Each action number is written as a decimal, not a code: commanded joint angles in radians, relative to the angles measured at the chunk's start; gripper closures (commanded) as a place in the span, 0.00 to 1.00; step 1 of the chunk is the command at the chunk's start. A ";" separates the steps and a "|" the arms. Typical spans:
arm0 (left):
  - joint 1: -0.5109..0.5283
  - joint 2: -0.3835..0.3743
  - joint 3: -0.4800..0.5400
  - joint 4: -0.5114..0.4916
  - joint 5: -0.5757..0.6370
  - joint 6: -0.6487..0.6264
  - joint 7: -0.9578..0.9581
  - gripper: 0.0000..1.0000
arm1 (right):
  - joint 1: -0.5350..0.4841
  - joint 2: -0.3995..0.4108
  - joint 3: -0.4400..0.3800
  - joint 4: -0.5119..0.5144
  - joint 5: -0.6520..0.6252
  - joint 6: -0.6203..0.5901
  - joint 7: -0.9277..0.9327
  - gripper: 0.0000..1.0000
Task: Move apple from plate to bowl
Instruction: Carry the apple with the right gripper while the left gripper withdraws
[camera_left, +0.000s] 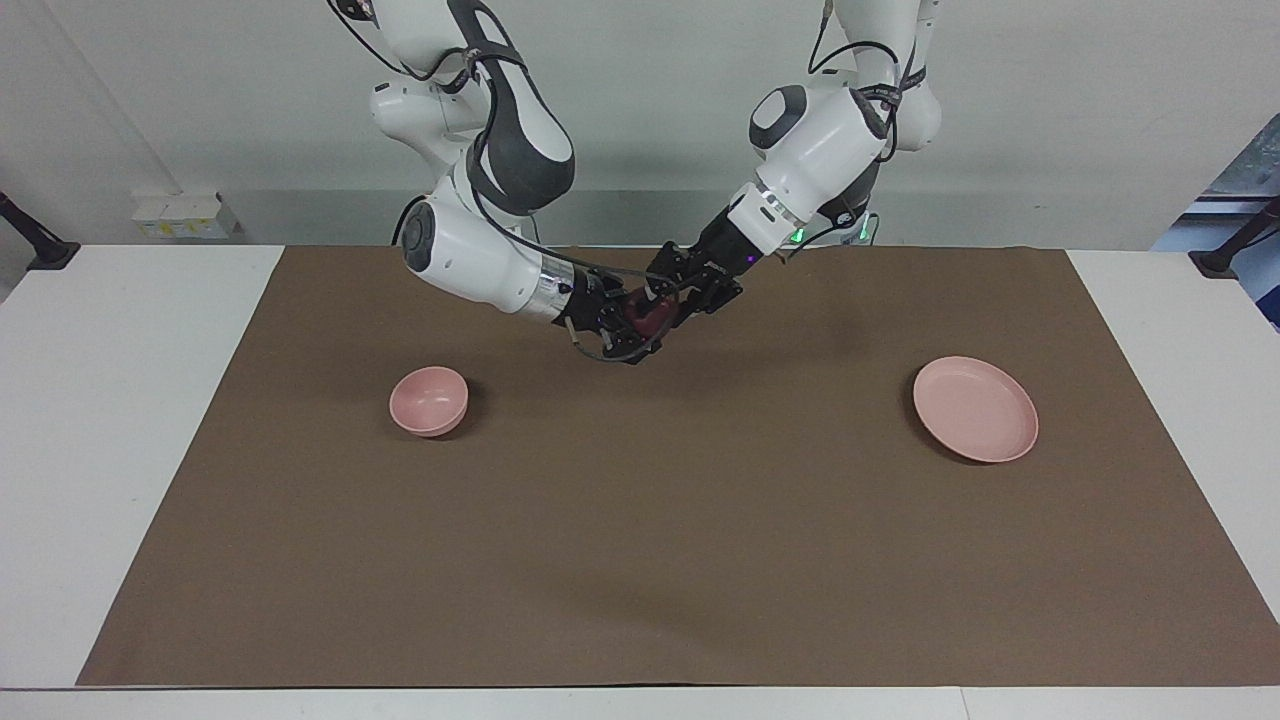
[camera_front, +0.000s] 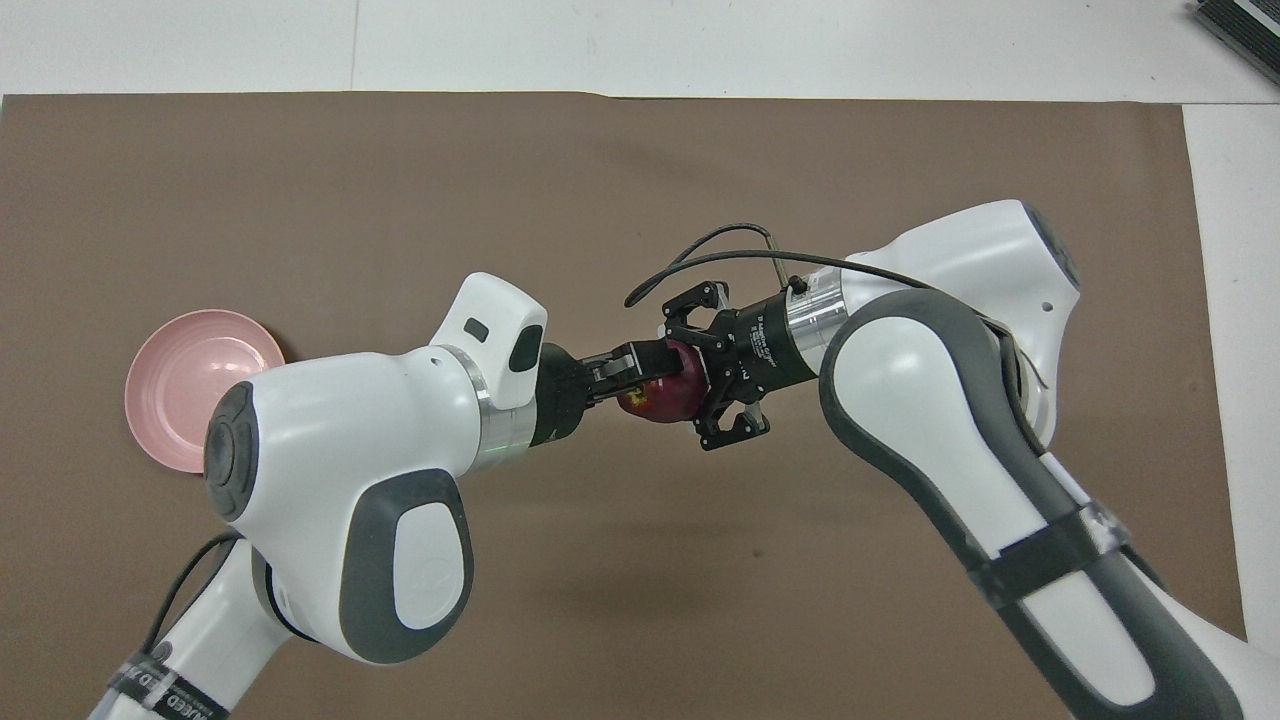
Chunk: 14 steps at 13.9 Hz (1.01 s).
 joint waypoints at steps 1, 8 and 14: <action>-0.004 0.008 0.005 0.024 0.016 -0.010 -0.020 0.04 | -0.004 -0.027 -0.001 0.012 -0.052 -0.015 0.009 1.00; 0.065 -0.010 0.011 0.038 0.174 -0.133 -0.019 0.00 | -0.088 -0.072 -0.012 0.016 -0.331 -0.183 -0.160 1.00; 0.224 0.002 0.011 0.081 0.553 -0.331 0.071 0.00 | -0.160 -0.148 -0.011 -0.002 -0.700 -0.276 -0.520 1.00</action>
